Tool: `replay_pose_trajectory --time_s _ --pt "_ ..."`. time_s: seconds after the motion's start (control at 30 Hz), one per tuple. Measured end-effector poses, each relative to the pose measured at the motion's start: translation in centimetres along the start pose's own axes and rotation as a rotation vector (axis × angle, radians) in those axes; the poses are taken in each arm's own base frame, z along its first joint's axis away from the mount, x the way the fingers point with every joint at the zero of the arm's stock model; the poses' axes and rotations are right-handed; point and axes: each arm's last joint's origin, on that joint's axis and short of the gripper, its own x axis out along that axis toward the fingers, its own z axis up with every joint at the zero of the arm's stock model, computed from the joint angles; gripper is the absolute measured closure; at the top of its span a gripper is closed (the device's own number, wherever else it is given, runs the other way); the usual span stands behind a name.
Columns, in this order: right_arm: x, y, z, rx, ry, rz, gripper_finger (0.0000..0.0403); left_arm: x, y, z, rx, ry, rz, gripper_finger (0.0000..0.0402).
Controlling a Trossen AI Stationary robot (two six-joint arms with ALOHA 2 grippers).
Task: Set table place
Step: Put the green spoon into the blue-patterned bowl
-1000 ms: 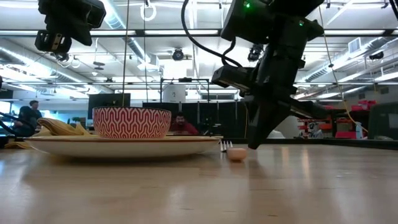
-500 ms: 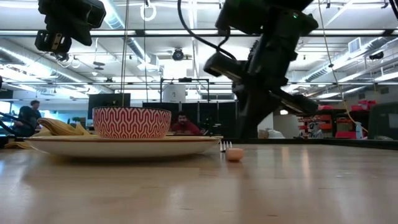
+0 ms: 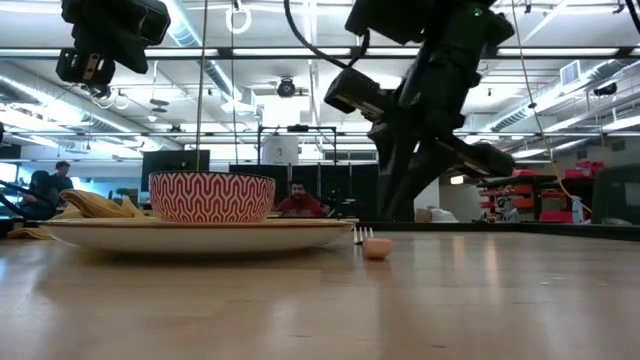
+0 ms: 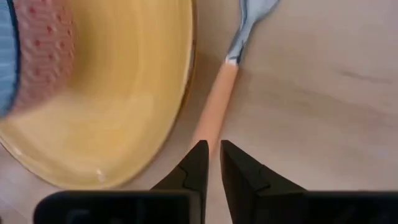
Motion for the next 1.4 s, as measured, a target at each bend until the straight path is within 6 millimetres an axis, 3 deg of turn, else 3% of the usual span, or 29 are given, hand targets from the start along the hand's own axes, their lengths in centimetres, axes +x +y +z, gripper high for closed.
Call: replay_pose_trajectory --time_s 0.17,0.33,0.43,0.63,0.87,1.03,1.2,1.4 --pt "-0.6 0.1 -2.4 -0.087 0.068 0.010 0.0348 0.0 0.0 0.0 0.000 0.000 0.000 0.0392" --pt "-3.0 0.3 -4.7 -0.264 0.181 0.084 0.0351 0.0 0.0 0.0 0.000 -0.001 -0.003 0.0392" --pt "-5.7 0.4 -6.3 -0.377 0.241 0.168 0.0353 0.0 0.0 0.0 0.000 -0.002 -0.003 0.0392" --pt "-13.1 -0.2 -8.7 -0.440 0.257 0.371 0.0353 0.0 0.0 0.0 0.000 -0.002 -0.004 0.0392" --pt "-21.2 -2.9 -10.6 -0.398 0.284 0.590 0.0355 0.0 0.0 0.0 0.000 -0.002 -0.004 0.0392" --pt "-25.5 -5.4 -11.6 -0.431 0.270 0.726 0.0354 0.0 0.0 0.0 0.000 -0.002 -0.004 0.0392" --pt "-28.1 -7.7 -12.8 -0.420 0.286 0.801 0.0353 0.0 0.0 0.0 0.000 -0.002 -0.004 0.0392" --pt "-28.9 -9.6 -15.6 -0.395 0.396 0.776 0.0364 0.0 0.0 0.0 0.000 -0.002 -0.004 0.0392"
